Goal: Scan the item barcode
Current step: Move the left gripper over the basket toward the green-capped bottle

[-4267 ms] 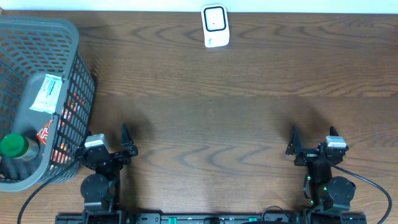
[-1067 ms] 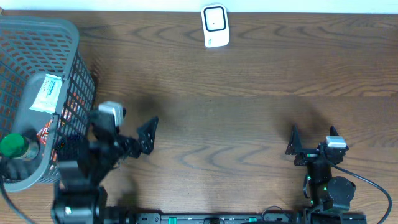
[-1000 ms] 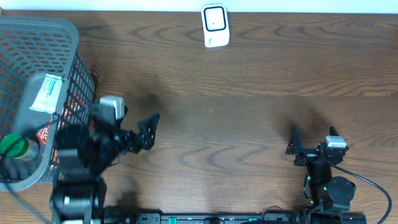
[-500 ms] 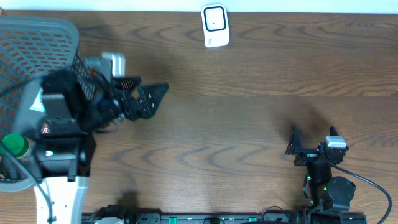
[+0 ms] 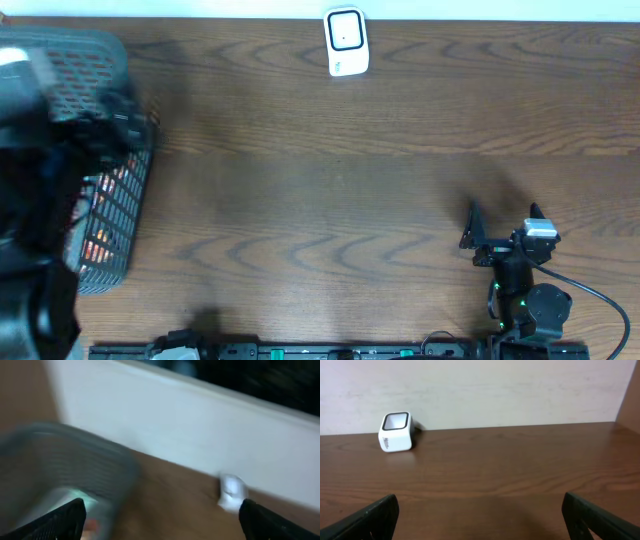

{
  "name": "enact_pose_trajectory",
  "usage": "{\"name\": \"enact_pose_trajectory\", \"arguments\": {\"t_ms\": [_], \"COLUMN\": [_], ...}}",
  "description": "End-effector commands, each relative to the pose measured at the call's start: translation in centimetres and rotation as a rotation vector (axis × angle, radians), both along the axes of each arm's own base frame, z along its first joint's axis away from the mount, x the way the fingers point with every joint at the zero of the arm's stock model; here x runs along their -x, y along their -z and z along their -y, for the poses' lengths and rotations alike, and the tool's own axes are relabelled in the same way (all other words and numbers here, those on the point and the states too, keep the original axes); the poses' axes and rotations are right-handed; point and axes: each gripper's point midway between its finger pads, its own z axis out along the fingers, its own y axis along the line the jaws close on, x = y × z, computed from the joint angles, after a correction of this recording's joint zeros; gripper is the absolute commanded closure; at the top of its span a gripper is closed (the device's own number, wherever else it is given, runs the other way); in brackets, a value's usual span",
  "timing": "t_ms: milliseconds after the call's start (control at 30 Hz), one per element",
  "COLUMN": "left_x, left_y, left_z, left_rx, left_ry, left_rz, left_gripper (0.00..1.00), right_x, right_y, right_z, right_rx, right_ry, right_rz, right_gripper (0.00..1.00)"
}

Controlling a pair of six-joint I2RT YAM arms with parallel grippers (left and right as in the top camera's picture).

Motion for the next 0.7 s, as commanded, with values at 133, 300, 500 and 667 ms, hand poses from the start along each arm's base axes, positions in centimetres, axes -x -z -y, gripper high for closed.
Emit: {"name": "enact_pose_trajectory", "arguments": {"t_ms": [133,300,500,667], "left_x": [1.1,0.9,1.5,2.4], "left_y": [1.4,7.6,13.9,17.7], "left_z": [-11.6,-18.0,-22.8,-24.8], "left_rx": [0.098,0.208,0.279,0.280], "left_ry": [-0.490,-0.677,-0.774,-0.772], "left_rz": [-0.062,-0.259,-0.465,-0.611], "left_gripper": [0.02,0.02,0.02,0.02], "right_x": [0.0,0.0,0.0,0.0], "right_y": [0.0,0.0,0.0,0.0], "right_z": [-0.2,-0.2,-0.2,-0.2], "right_rx": [-0.012,-0.012,-0.012,-0.012], "right_ry": [-0.008,-0.008,-0.008,-0.008], "right_rz": [0.002,0.002,0.002,0.002], "right_gripper": [0.01,0.01,0.01,0.01]}}
